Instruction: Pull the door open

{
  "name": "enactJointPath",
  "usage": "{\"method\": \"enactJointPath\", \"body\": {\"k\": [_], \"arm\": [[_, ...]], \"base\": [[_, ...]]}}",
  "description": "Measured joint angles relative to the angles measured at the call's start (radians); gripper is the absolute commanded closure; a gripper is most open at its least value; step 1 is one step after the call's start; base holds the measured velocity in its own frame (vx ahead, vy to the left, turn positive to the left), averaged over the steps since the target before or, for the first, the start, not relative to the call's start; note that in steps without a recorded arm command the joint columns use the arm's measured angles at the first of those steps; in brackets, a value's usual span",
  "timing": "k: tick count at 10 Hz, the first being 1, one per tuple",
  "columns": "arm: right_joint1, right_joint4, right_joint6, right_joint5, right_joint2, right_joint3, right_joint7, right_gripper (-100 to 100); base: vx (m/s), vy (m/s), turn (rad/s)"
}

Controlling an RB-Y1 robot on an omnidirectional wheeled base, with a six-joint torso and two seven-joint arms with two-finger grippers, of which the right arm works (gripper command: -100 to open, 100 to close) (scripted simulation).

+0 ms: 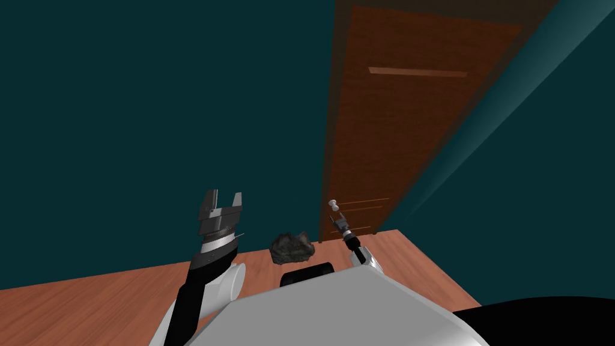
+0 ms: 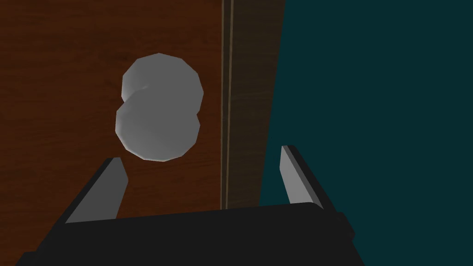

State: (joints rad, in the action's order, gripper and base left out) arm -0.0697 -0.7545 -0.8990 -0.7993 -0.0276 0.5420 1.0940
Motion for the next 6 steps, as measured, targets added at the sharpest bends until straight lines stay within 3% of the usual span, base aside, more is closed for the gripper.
{"method": "enactJointPath", "body": {"k": [2,4,5,6], "arm": [[-0.024,0.039,-0.005,0.026,-0.011,0.023,0.008,-100],[-0.02,0.028,0.001,0.046,0.004,0.038,-0.003,-100],[-0.019,0.028,0.001,0.047,0.004,0.039,-0.003,-100],[0.004,-0.013,0.015,0.053,0.004,0.032,-0.01,-100]], "base": [[-0.164,0.05,-0.134],[-0.121,-0.015,-0.081],[0.021,0.017,0.27],[0.101,0.003,0.31]]}}
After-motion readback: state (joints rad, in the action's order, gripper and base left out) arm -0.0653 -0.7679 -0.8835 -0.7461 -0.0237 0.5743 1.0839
